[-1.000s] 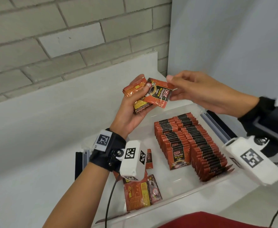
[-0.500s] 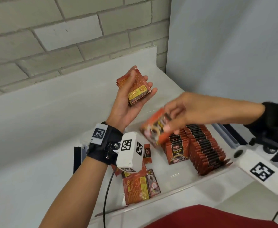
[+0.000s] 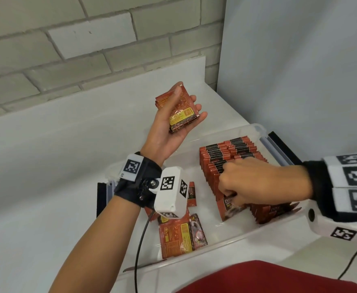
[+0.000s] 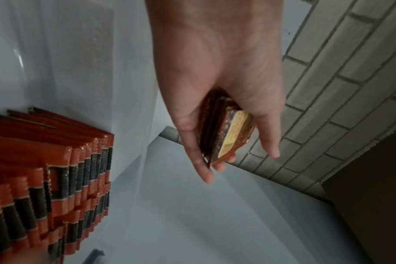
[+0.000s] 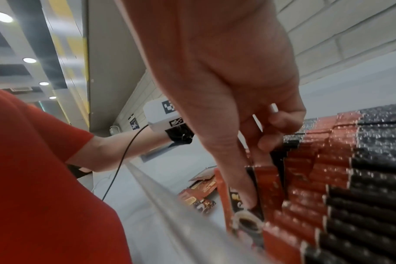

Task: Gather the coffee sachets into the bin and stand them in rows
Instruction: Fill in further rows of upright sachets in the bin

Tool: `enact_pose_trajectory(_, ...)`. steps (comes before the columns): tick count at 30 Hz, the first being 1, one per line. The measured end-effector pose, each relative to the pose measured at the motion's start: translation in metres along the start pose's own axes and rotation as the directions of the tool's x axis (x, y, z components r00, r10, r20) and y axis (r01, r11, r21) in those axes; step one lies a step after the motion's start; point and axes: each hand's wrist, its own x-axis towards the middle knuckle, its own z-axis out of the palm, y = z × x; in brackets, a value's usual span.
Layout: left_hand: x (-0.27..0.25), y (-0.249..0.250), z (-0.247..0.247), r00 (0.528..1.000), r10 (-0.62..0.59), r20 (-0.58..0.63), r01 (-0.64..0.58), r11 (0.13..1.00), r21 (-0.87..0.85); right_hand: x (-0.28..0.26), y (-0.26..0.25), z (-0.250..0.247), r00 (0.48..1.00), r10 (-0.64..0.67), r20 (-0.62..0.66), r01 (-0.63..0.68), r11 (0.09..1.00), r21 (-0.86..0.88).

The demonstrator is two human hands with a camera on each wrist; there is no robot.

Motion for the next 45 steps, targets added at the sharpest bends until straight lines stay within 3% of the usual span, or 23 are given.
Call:
enact_pose_trajectory(5, 0.000, -0.001, 0.001, 1.000, -0.007, 0.000, 0.007, 1.000, 0.003, 0.003, 0.005, -0.007, 0.998, 0.016, -0.065, -0.026, 0.988, -0.151)
enact_pose_trajectory(11, 0.000, -0.001, 0.000, 1.000, -0.010, -0.006, 0.010, 1.000, 0.000, 0.005, 0.004, -0.007, 0.999, 0.024, -0.049, -0.036, 0.968, -0.248)
enact_pose_trajectory(23, 0.000, -0.002, 0.003, 0.998, -0.058, 0.028, 0.059, 0.997, -0.053, 0.012, 0.007, -0.008, 1.000, -0.018, -0.013, 0.014, 0.962, -0.273)
enact_pose_trajectory(35, 0.001, -0.005, 0.003, 0.996, -0.071, 0.045, 0.074, 0.995, -0.068, 0.020, 0.019, 0.001, 0.999, 0.019, -0.041, -0.028, 0.976, -0.217)
enact_pose_trajectory(38, 0.001, -0.005, 0.000, 0.994, -0.058, 0.090, 0.062, 0.997, -0.038, 0.017, 0.027, -0.004, 0.997, 0.034, -0.074, -0.044, 0.989, -0.138)
enact_pose_trajectory(41, 0.001, -0.005, -0.002, 0.987, -0.044, 0.153, 0.041, 0.999, 0.019, 0.009, 0.037, -0.020, 0.993, 0.101, -0.059, -0.096, 0.992, 0.079)
enact_pose_trajectory(45, 0.001, -0.005, -0.001, 0.989, -0.044, 0.143, 0.027, 0.992, 0.120, 0.002, 0.052, -0.039, 0.969, 0.217, -0.118, -0.124, 0.840, 0.528)
